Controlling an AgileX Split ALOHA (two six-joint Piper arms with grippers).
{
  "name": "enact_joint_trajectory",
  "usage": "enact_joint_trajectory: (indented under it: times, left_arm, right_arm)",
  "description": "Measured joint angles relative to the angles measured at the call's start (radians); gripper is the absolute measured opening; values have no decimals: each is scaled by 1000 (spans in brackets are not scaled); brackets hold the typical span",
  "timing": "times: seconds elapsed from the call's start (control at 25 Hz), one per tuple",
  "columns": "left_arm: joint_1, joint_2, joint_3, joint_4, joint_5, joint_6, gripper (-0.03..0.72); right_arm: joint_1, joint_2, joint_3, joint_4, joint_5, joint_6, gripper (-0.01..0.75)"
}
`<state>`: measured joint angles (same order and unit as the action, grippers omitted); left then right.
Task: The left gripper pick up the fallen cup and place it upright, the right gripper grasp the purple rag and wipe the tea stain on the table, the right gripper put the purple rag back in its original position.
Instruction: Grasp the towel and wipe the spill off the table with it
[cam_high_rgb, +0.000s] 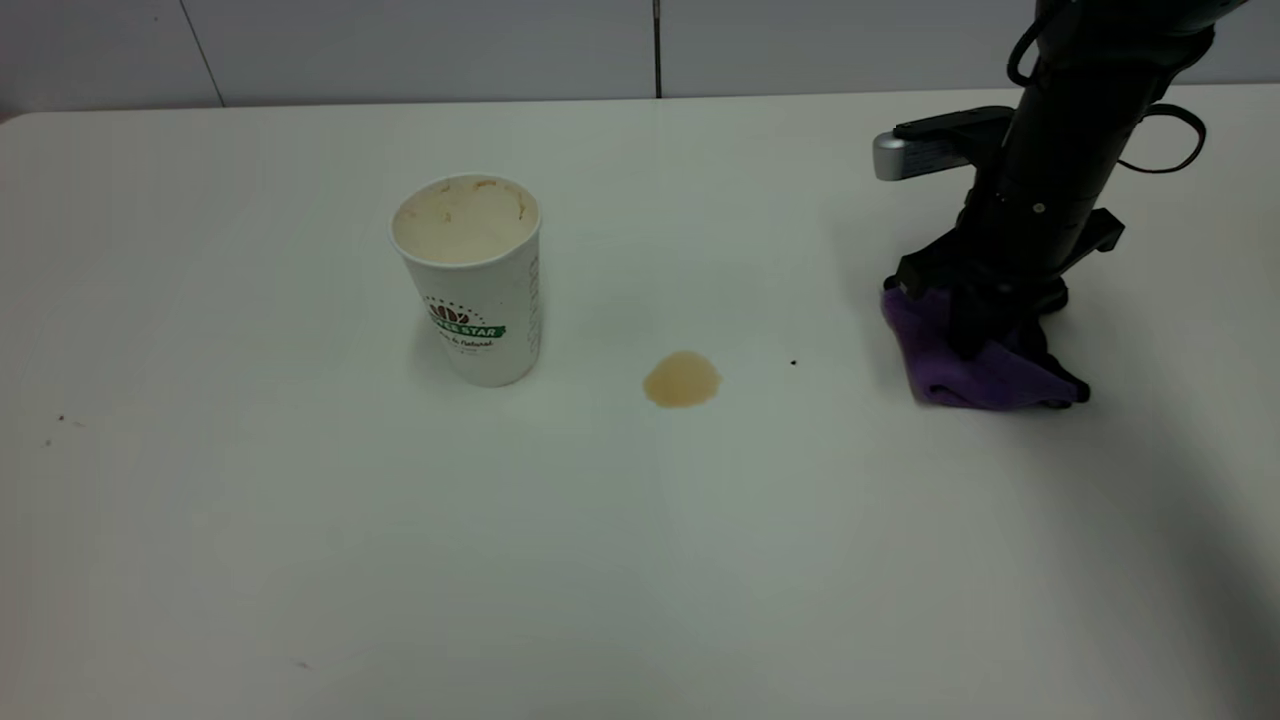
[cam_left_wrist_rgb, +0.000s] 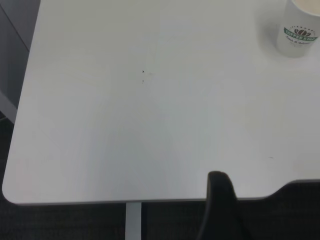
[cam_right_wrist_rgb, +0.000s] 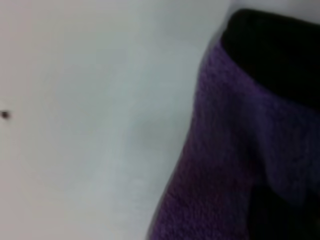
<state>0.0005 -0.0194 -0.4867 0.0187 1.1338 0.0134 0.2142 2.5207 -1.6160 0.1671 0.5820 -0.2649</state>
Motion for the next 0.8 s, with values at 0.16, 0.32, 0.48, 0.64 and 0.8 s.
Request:
enact_joint_trajectory:
  times: [0.16, 0.32, 0.48, 0.64, 0.8]
  left_arm:
    - [0, 0, 0, 0, 0, 0, 516]
    - [0, 0, 0, 0, 1, 0, 516]
    - [0, 0, 0, 0, 1, 0, 516]
    - [0, 0, 0, 0, 1, 0, 516]
    - [0, 0, 0, 0, 1, 0, 516]
  right_arm:
    - [61, 33, -74, 47, 8, -33, 42]
    - [124, 99, -217, 52, 66, -37, 42]
    - [173, 168, -372, 52, 149, -41, 42]
    - [221, 208, -462, 52, 202, -41, 42]
    - [273, 216, -481, 52, 230, -41, 42]
